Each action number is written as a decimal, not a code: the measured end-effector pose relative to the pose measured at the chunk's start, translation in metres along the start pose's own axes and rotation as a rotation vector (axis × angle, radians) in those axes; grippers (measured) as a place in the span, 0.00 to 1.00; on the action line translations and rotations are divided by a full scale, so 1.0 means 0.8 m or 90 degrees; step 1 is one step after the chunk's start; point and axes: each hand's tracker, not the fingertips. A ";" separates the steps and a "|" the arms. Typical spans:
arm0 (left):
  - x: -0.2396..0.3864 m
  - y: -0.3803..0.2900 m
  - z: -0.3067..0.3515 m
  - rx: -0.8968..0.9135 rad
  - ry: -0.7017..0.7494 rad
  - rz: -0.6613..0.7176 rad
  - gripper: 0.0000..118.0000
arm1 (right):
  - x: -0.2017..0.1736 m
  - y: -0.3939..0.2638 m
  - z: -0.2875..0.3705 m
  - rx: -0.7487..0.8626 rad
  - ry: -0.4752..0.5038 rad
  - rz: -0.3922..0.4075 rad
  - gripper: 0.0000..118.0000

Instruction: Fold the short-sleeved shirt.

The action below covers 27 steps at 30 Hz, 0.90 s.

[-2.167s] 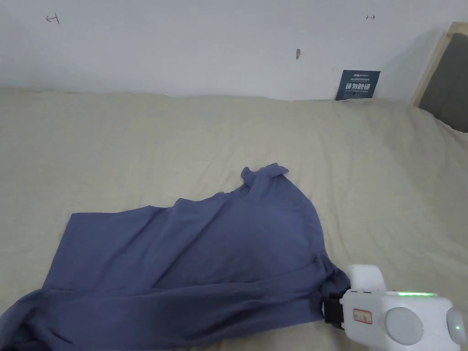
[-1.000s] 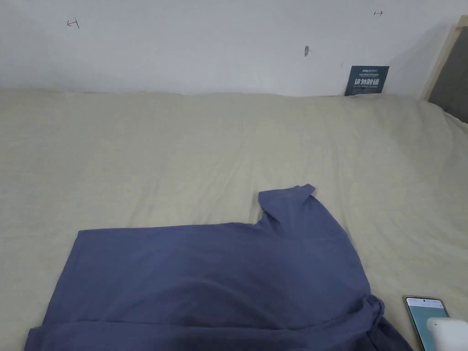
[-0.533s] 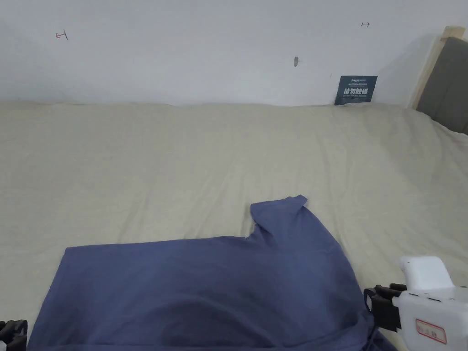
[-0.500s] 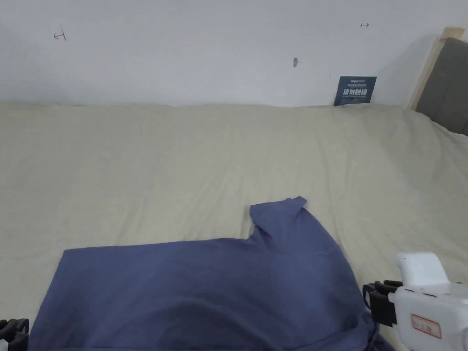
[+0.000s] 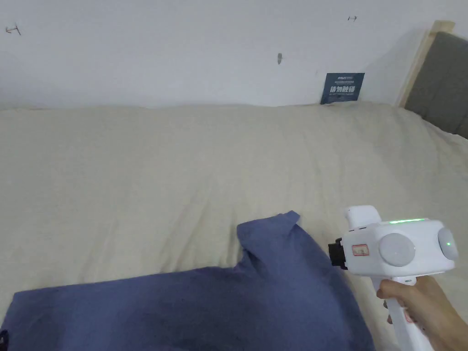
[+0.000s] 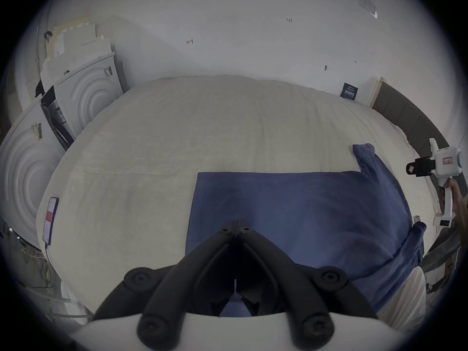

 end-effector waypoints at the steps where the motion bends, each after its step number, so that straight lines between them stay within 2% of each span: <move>1: 0.000 0.001 -0.007 -0.004 0.002 -0.004 0.00 | 0.003 0.006 -0.015 -0.012 -0.013 0.005 0.55; 3: 0.002 0.003 -0.019 -0.014 0.012 -0.015 0.00 | 0.019 0.014 -0.051 -0.050 -0.024 0.010 0.74; 4: 0.003 0.003 -0.021 -0.016 0.012 -0.016 0.00 | 0.023 0.016 -0.064 -0.069 -0.023 0.013 0.96; 8: 0.004 0.000 -0.032 -0.028 0.006 -0.011 0.00 | 0.025 0.023 -0.090 -0.084 -0.035 0.009 0.97; 11: 0.004 -0.003 -0.038 -0.037 0.010 -0.008 0.00 | 0.025 0.023 -0.109 -0.107 -0.069 -0.011 0.97; 15: 0.003 -0.010 -0.045 -0.051 0.018 -0.012 0.00 | 0.019 0.015 -0.120 -0.126 -0.020 -0.033 0.97; 16: 0.002 -0.012 -0.046 -0.053 0.020 -0.012 0.00 | 0.014 0.014 -0.123 -0.129 -0.036 -0.021 0.96; 18: -0.001 -0.014 -0.047 -0.057 0.020 -0.006 0.00 | 0.003 0.008 -0.126 -0.137 -0.047 -0.001 0.90; 19: -0.002 -0.015 -0.047 -0.058 0.017 -0.003 0.00 | -0.001 0.008 -0.124 -0.125 -0.042 -0.014 0.86; 21: -0.002 -0.017 -0.048 -0.061 0.016 0.000 0.00 | -0.007 0.010 -0.115 -0.120 -0.041 -0.006 0.71; 22: -0.002 -0.017 -0.049 -0.064 0.016 -0.001 0.00 | -0.010 0.012 -0.110 -0.120 -0.034 0.002 0.51; 23: -0.002 -0.018 -0.050 -0.065 0.017 -0.003 0.00 | -0.014 0.014 -0.103 -0.110 -0.042 0.017 0.36; 24: -0.001 -0.018 -0.051 -0.066 0.018 -0.004 0.00 | -0.017 0.016 -0.100 -0.111 -0.056 0.026 0.06; 25: -0.001 -0.018 -0.051 -0.066 0.016 -0.003 0.00 | -0.019 0.016 -0.096 -0.105 -0.049 0.026 0.05; 26: -0.001 -0.018 -0.052 -0.064 0.011 0.000 0.00 | -0.020 0.019 -0.096 -0.110 -0.017 0.009 0.05; 27: -0.001 -0.017 -0.052 -0.064 0.007 0.003 0.00 | -0.019 0.020 -0.096 -0.108 -0.037 0.006 0.05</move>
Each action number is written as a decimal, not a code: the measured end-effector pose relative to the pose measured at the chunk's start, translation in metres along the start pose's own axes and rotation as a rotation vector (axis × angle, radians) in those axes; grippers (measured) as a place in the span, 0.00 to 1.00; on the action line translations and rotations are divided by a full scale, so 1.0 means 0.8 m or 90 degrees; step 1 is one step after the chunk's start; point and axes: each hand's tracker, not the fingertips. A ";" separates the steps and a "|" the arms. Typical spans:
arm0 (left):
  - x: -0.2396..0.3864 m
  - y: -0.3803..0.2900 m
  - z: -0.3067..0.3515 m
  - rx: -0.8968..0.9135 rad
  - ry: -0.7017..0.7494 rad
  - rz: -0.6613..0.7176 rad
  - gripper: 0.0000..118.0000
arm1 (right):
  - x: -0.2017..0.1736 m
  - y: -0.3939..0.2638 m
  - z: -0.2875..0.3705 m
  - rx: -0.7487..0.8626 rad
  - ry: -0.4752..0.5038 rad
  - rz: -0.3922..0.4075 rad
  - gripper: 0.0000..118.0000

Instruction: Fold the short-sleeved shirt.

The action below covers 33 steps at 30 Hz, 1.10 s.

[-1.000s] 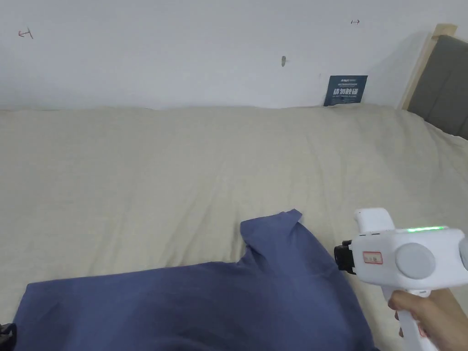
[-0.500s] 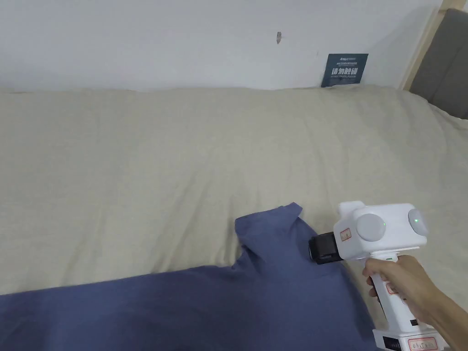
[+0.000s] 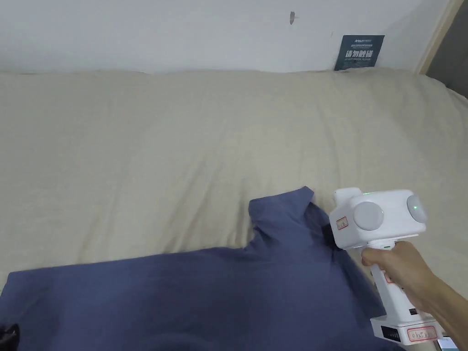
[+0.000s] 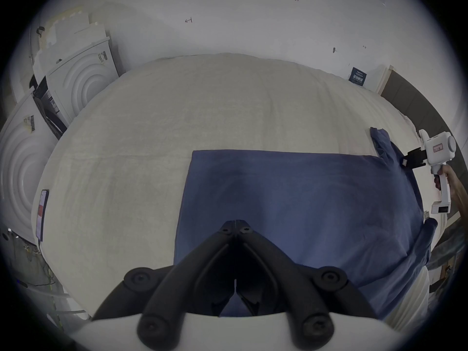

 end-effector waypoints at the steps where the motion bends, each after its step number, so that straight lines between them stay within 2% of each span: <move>1: 0.000 0.001 -0.001 -0.001 -0.001 0.001 0.00 | 0.001 -0.001 -0.001 0.001 -0.009 0.018 0.05; 5: -0.001 0.008 -0.002 0.006 -0.006 -0.001 0.00 | 0.011 0.001 0.009 0.014 0.013 -0.013 0.05; 10: -0.004 0.025 -0.011 0.011 0.010 -0.014 0.00 | 0.017 0.002 0.028 0.026 0.027 -0.013 0.05; 11: -0.006 0.030 -0.014 0.012 0.009 -0.012 0.04 | 0.018 0.002 0.029 0.028 0.029 -0.015 0.05; 12: -0.009 0.035 -0.017 0.014 -0.001 -0.005 0.14 | 0.017 0.003 0.028 0.028 0.030 -0.012 0.05; 14: -0.017 0.045 -0.029 0.005 -0.018 0.005 0.65 | 0.014 0.002 0.029 0.031 0.027 -0.011 0.05; 15: -0.019 0.051 -0.039 -0.006 -0.023 0.005 0.87 | 0.014 0.002 0.029 0.033 0.025 -0.006 0.05; 16: -0.021 0.056 -0.047 -0.016 -0.023 -0.002 0.94 | 0.013 0.002 0.029 0.034 0.023 -0.004 0.05; 18: -0.026 0.071 -0.057 0.002 -0.005 -0.008 0.89 | 0.012 0.002 0.031 0.036 0.022 0.004 0.05; 20: -0.032 0.086 -0.072 0.002 0.025 0.006 0.89 | 0.014 0.002 0.034 0.036 0.027 0.003 0.05; 23: -0.038 0.104 -0.099 -0.004 0.014 0.045 0.89 | 0.019 0.002 0.036 0.037 0.037 -0.005 0.05; 28: -0.024 0.111 -0.146 -0.049 0.014 0.010 0.88 | 0.016 0.001 0.038 0.038 0.034 0.008 0.05; 30: -0.018 0.109 -0.162 -0.091 0.031 -0.025 0.81 | 0.014 0.001 0.037 0.038 0.032 0.011 0.05; 32: -0.019 0.100 -0.166 -0.067 0.001 0.028 0.81 | 0.013 0.000 0.037 0.038 0.029 0.018 0.05; 33: -0.019 0.097 -0.162 -0.049 0.020 0.019 0.78 | 0.013 0.000 0.037 0.037 0.027 0.021 0.05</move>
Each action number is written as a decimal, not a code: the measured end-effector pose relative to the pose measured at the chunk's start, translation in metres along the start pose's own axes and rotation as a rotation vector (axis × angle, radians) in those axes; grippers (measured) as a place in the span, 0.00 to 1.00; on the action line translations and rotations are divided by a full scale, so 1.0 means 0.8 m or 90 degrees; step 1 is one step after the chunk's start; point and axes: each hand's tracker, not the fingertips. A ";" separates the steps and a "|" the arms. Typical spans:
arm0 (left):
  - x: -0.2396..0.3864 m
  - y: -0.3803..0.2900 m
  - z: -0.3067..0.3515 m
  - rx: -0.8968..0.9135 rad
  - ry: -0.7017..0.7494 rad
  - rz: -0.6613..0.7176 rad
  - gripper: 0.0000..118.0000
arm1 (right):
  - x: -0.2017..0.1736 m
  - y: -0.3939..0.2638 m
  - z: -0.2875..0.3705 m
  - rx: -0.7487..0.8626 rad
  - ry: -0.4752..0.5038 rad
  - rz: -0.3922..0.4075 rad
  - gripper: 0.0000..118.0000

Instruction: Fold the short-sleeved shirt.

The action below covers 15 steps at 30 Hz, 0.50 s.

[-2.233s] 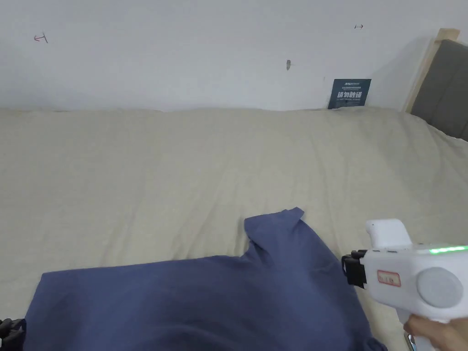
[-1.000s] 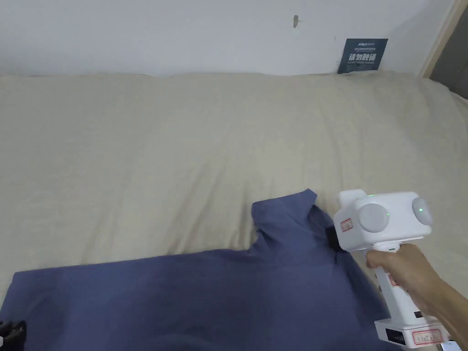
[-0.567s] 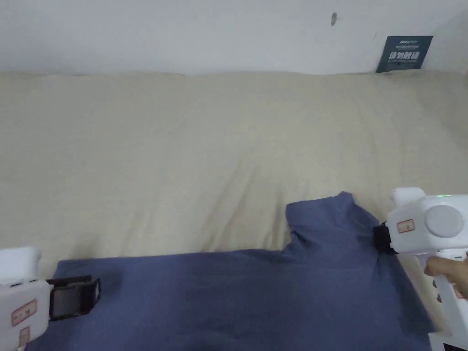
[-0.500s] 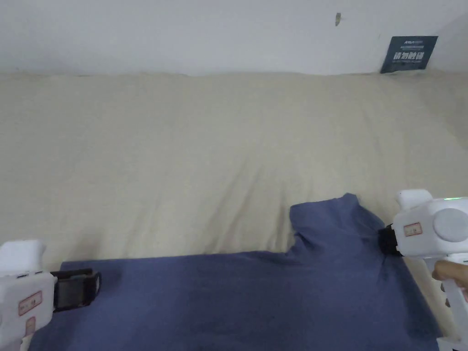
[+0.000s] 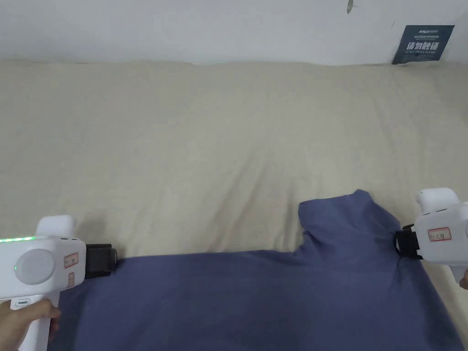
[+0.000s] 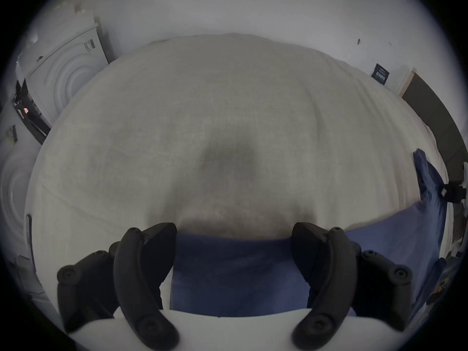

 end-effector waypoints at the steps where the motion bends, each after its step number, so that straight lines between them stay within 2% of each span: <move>1: 0.000 -0.003 0.002 0.003 -0.001 -0.011 0.77 | 0.000 0.000 0.000 0.000 0.002 -0.002 0.05; 3: -0.002 -0.003 0.005 0.003 -0.003 -0.015 0.74 | 0.001 0.000 0.000 0.000 0.002 -0.001 0.05; 6: 0.006 -0.004 0.016 0.008 -0.007 -0.015 0.53 | 0.001 -0.001 0.001 0.003 0.004 -0.007 0.05; 8: 0.014 -0.004 0.023 0.015 0.009 -0.048 0.30 | 0.003 -0.001 0.003 0.004 0.007 -0.011 0.05; 10: 0.016 -0.003 0.027 0.013 -0.011 -0.055 0.02 | 0.004 0.000 0.004 0.003 0.012 -0.014 0.05; 15: 0.020 0.002 0.036 0.001 -0.004 -0.052 0.02 | 0.006 0.001 0.013 0.008 0.015 -0.006 0.05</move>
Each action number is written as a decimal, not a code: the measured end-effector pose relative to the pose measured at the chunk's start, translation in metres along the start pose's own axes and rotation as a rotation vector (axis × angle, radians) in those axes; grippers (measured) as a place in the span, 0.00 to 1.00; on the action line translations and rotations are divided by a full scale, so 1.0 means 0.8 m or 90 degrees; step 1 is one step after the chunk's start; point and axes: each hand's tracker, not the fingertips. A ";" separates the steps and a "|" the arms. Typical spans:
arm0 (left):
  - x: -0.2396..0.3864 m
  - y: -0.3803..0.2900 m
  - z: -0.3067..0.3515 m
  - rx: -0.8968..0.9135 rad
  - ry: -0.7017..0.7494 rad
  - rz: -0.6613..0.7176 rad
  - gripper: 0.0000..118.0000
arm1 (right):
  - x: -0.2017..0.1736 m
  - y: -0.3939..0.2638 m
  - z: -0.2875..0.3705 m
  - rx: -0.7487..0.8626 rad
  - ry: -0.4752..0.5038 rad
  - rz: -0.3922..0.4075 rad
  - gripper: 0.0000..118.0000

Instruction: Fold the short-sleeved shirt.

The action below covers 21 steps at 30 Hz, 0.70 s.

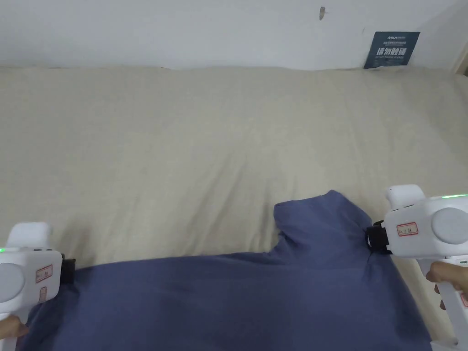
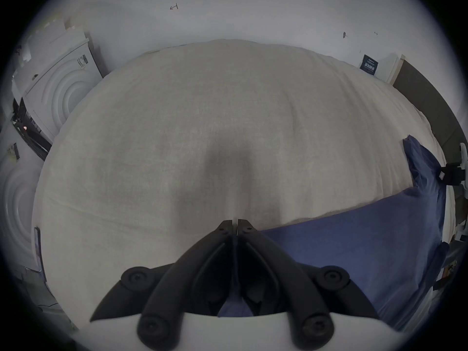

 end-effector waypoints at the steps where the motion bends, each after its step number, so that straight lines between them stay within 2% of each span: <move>1: -0.001 0.001 0.005 0.005 -0.003 0.000 0.02 | 0.001 0.000 0.002 0.002 0.000 -0.003 0.05; 4: -0.005 0.004 0.024 0.019 -0.018 -0.004 0.02 | 0.003 0.001 0.014 0.011 0.029 -0.021 0.05; 7: -0.009 0.004 0.052 0.040 -0.023 -0.012 0.02 | -0.002 0.000 0.027 0.022 0.018 0.004 0.05; 14: -0.016 -0.010 0.120 0.084 -0.022 -0.027 0.02 | -0.004 -0.015 0.081 0.052 0.027 0.014 0.05; 21: -0.023 -0.049 0.202 0.122 -0.016 -0.049 0.02 | -0.008 -0.056 0.168 0.094 0.035 0.033 0.05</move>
